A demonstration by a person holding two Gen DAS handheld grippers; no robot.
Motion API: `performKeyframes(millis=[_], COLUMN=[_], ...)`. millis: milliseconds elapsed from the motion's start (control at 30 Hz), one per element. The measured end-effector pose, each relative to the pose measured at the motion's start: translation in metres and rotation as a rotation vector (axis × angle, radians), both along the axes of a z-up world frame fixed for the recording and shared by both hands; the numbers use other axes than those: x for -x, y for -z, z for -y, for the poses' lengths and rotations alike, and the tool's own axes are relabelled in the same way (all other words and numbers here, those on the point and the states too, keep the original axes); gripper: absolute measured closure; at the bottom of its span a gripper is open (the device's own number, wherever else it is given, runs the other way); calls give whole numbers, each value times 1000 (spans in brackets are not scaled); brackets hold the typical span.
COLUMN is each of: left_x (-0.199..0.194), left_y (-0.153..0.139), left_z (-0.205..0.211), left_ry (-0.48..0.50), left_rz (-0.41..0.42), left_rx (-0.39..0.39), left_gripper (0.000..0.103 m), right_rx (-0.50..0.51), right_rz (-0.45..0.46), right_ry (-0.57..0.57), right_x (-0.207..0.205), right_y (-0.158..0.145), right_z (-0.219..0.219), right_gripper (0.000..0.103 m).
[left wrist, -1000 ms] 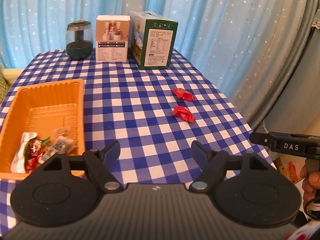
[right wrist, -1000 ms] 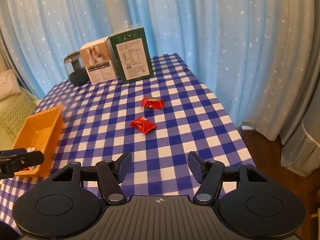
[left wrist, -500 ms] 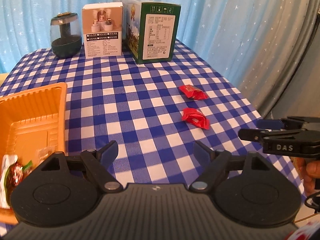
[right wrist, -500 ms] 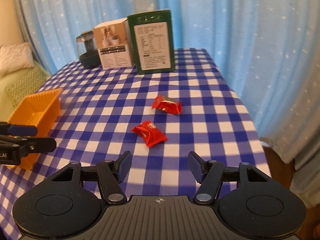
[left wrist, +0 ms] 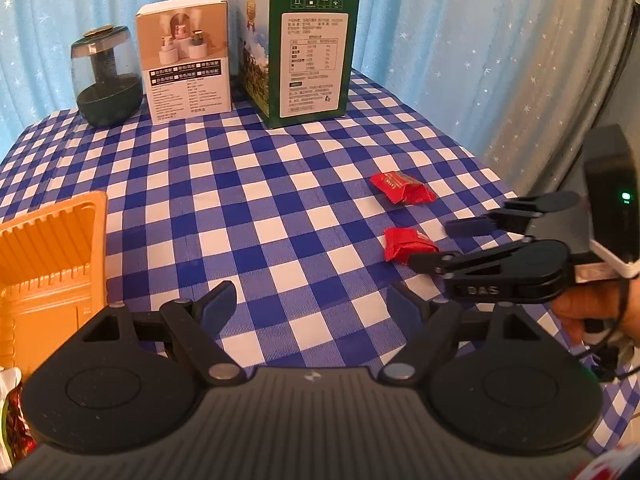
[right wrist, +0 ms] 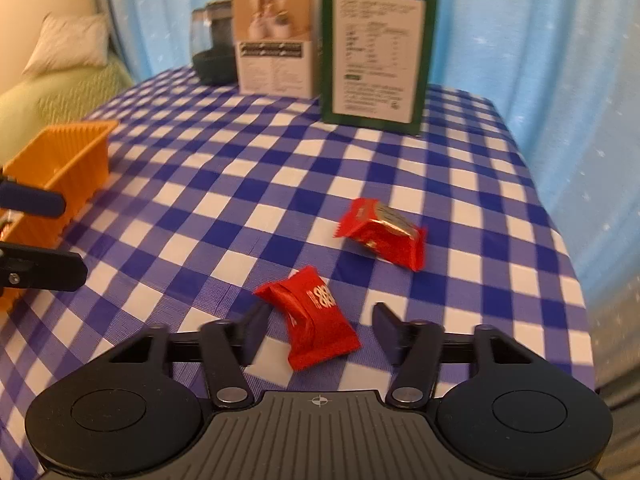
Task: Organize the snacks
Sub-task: 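Grasp one red candy with the left tool while the right tool grasps the other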
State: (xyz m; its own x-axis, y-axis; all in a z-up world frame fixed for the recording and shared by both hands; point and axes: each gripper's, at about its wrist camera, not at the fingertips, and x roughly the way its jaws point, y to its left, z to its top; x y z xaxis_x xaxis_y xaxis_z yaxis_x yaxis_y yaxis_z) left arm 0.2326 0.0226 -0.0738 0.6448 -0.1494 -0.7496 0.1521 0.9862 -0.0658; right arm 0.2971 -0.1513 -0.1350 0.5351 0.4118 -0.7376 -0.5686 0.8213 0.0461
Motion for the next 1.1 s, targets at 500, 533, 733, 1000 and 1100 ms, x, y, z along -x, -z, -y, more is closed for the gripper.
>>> performKeyframes(millis=[500, 533, 733, 1000, 1100], left_x=[-24, -28, -61, -110, -125], left_y=[4, 4, 5, 16, 29], left_z=[19, 23, 58, 101, 113], left_ry=[72, 86, 260, 459, 498], left_rz=[-10, -8, 30, 62, 44], left_rx=[-22, -26, -100, -207, -236], left_gripper=[23, 23, 23, 25, 33], right_rx=[-42, -49, -75, -95, -96], right_rz=[-26, -25, -45, -56, -61], right_ry=[100, 125, 270, 350, 361], right_x=[-2, -2, -11, -19, -19], right_y=[-8, -10, -19, -18, -15], right_z=[21, 28, 64, 88, 93], right_gripper=[76, 76, 76, 76, 76])
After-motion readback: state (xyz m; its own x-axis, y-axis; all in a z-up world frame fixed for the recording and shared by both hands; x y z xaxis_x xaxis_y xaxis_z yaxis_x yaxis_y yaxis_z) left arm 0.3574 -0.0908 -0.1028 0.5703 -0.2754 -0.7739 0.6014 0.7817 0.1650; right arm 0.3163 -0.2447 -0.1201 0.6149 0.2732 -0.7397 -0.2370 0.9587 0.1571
